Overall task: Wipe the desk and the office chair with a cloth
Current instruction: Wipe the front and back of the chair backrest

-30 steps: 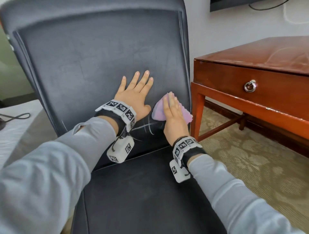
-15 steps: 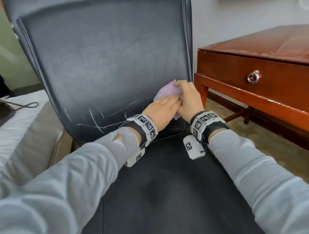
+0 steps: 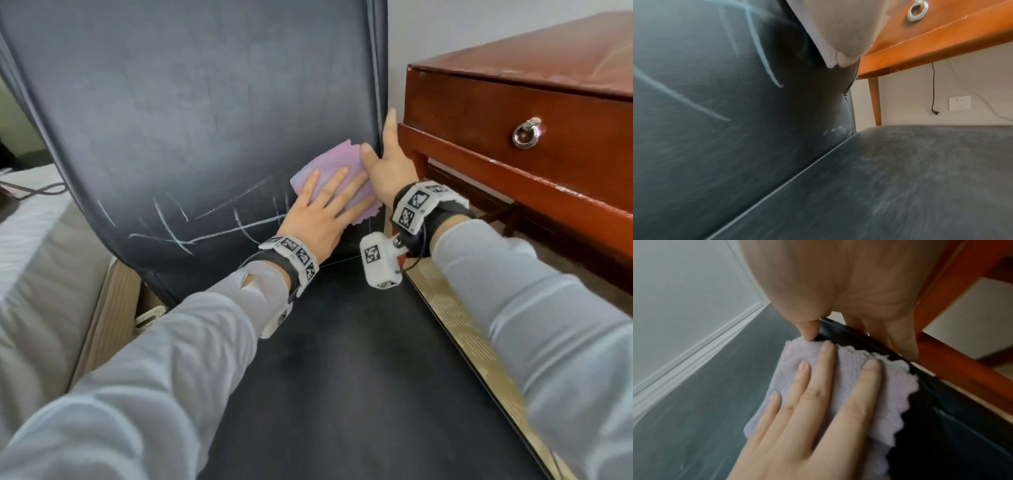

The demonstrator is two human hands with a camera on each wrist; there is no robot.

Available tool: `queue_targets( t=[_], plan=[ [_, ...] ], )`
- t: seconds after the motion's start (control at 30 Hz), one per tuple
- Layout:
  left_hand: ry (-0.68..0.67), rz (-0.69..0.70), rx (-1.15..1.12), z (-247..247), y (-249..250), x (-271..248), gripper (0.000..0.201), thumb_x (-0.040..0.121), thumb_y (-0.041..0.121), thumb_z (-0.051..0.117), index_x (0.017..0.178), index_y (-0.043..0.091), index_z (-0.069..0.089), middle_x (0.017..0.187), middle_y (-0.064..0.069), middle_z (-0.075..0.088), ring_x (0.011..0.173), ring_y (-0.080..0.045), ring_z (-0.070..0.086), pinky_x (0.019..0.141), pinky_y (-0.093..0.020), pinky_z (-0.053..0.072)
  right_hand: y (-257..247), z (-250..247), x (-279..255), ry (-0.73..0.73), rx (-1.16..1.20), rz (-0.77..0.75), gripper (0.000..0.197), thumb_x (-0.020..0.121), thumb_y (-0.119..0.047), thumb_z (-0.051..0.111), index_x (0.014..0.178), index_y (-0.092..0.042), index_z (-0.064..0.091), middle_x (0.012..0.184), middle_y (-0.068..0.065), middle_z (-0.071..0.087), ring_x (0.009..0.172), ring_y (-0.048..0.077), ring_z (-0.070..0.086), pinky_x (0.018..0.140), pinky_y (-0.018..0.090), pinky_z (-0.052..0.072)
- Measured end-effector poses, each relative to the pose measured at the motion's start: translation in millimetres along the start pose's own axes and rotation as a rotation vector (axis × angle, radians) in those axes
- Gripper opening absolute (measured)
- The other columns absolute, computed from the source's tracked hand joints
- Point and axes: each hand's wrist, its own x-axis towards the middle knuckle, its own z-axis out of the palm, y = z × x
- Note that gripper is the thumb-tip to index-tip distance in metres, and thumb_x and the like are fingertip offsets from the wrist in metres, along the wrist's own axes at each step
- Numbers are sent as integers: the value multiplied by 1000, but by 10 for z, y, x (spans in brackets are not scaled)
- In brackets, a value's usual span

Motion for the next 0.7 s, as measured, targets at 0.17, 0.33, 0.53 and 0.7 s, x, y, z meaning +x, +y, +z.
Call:
queue_targets(
  t=[0.17,0.33,0.53,0.7],
  plan=[
    [-272,136,200,232,-482,-718,80,95,19,40,160,27,-5,167,-1,-19,155,-27,-5,120,-54,-15,416,325,-101,-13,49,140,52,103,-37,43,153,-33,29,146,4,51,129,31,51,110,41,38],
    [-342,151,249,87,-513,-654,82,96,21,39,160,25,-12,165,1,-23,155,-24,-10,117,-51,-21,350,376,-48,28,-34,170,44,100,-39,52,138,-18,47,131,11,61,119,33,58,100,45,47],
    [-338,161,228,41,-164,-344,76,99,24,36,160,21,-8,167,-2,-20,154,-27,-13,116,-54,-18,271,391,46,84,-175,203,37,99,-36,57,126,-12,50,118,15,63,107,34,62,89,42,52],
    [-469,235,370,223,-633,-894,67,104,19,23,159,14,-15,166,-2,-21,153,-23,-18,116,-49,-22,239,407,140,35,-265,176,32,99,-35,57,122,-13,53,117,12,63,106,30,62,88,41,54]
  ],
)
